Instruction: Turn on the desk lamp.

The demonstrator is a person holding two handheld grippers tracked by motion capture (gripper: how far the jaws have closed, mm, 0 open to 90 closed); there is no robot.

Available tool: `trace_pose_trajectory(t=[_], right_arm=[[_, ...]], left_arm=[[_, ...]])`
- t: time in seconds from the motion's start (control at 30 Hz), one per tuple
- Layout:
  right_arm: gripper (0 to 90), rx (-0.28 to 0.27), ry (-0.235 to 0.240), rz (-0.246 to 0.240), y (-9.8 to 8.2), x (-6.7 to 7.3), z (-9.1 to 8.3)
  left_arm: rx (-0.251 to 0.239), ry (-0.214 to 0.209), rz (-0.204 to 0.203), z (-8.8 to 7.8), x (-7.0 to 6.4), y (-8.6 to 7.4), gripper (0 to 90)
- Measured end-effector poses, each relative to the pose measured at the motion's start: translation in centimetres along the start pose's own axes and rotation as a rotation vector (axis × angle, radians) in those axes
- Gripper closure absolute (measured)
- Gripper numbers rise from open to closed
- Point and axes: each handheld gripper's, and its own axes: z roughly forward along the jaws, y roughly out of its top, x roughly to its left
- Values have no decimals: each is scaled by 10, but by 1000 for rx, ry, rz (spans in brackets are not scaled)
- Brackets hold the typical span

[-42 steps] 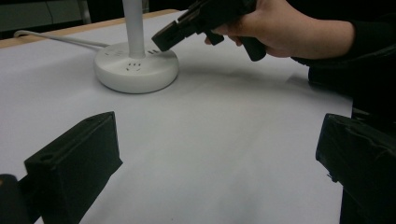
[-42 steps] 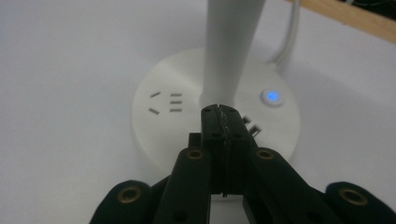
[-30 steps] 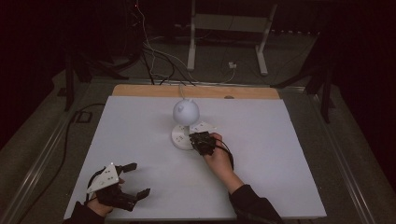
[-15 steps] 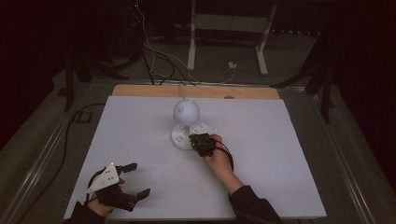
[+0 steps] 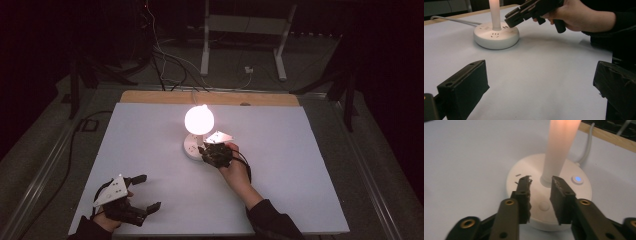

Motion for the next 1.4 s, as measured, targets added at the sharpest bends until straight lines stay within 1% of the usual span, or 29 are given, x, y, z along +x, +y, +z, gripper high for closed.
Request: trace_pose_trajectory(t=[0.07,0.13,0.23,0.27,0.3,0.33,0.37,0.4,0.47,0.5,0.57,0.6,0.63,0.7,0.77,0.8,0.83,0.87,0.9,0.93,0.97,1.0,1.07,1.17,1.3,1.37,1.4], right_arm=[[540,-4,38,-4,1,0,-4],[482,-17,55,1,2,-1,-9],[398,-15,78,33,3,-3,-15],[354,-5,82,46,4,-5,-16],[342,3,87,56,4,-5,-18],[297,-3,91,59,4,-6,-19],[223,-3,97,61,4,-7,-21],[179,7,109,57,4,-8,-22],[111,8,141,43,4,-9,-26],[74,15,156,50,5,-10,-28],[2,8,185,54,5,-13,-31],[1,24,202,39,5,-15,-33],[0,46,218,33,6,-16,-35],[0,33,225,24,6,-18,-41],[0,22,213,11,5,-20,-47],[0,26,215,7,4,-22,-50],[0,16,218,3,3,-23,-53],[0,0,209,-8,2,-24,-56],[0,-5,200,-16,0,-26,-59],[0,-26,203,-17,-2,-27,-63],[0,-53,203,-19,-5,-29,-66],[0,-61,197,-22,-8,-31,-70],[0,-58,202,-22,-13,-35,-76],[0,-51,192,-26,-24,-40,-84],[0,-43,174,-46,-42,-45,-95],[0,-24,170,-47,-50,-48,-101],[0,-31,161,-50,-54,-49,-105]], left_arm=[[-1,0,-1,0,0,0,3],[0,0,-2,0,0,0,3],[1,1,0,1,0,0,3],[0,1,1,0,0,0,3],[0,1,0,0,0,0,3],[0,1,-1,0,0,0,3],[0,2,-1,0,0,0,3],[0,1,0,0,0,0,3],[-4,-1,-5,0,0,0,3],[-5,-1,-6,0,1,0,3],[-4,0,-5,0,0,0,3],[-3,0,-3,0,0,0,3],[-5,-1,-3,0,0,0,3],[-4,-1,-6,0,1,0,3],[-1,0,-4,0,1,0,3],[-1,0,-4,1,1,0,3],[-3,-1,-5,1,1,0,3],[-4,-1,-5,1,1,0,3],[-3,-1,-6,1,1,0,3],[-2,0,-7,1,1,0,3],[-2,1,-8,0,1,0,3],[-3,1,-7,0,1,0,3],[-3,1,-6,1,1,0,3],[1,3,-6,1,1,0,3],[-4,5,-12,1,1,0,3],[-1,5,-8,1,1,0,3],[-4,3,-8,1,1,0,3]])
